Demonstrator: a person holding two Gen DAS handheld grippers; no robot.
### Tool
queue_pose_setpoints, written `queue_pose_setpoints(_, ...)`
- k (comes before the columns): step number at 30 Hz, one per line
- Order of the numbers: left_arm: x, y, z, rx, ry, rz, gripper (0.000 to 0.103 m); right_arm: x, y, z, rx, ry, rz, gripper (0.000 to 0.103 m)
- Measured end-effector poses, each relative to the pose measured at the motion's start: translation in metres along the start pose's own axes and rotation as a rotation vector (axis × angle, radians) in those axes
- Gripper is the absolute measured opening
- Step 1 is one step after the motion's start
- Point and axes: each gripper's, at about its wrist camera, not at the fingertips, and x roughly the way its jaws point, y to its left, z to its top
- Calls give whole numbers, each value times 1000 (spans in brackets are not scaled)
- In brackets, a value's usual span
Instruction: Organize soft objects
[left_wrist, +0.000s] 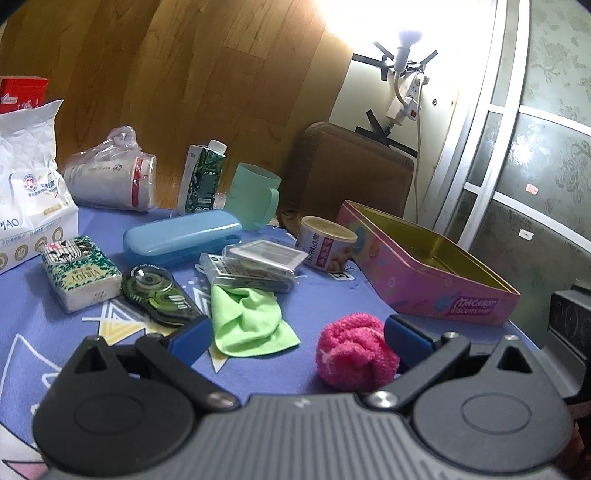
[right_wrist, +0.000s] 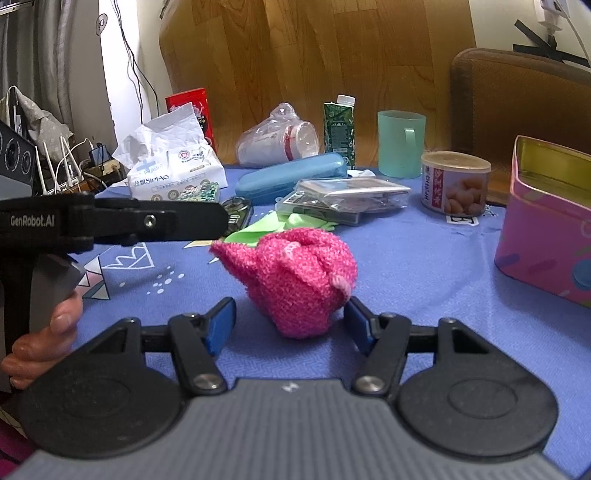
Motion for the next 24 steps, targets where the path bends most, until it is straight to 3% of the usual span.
queue_pose_setpoints(24,-2,0,1,1,-3,-4,102,0,0,0,-3,-3,-8,67)
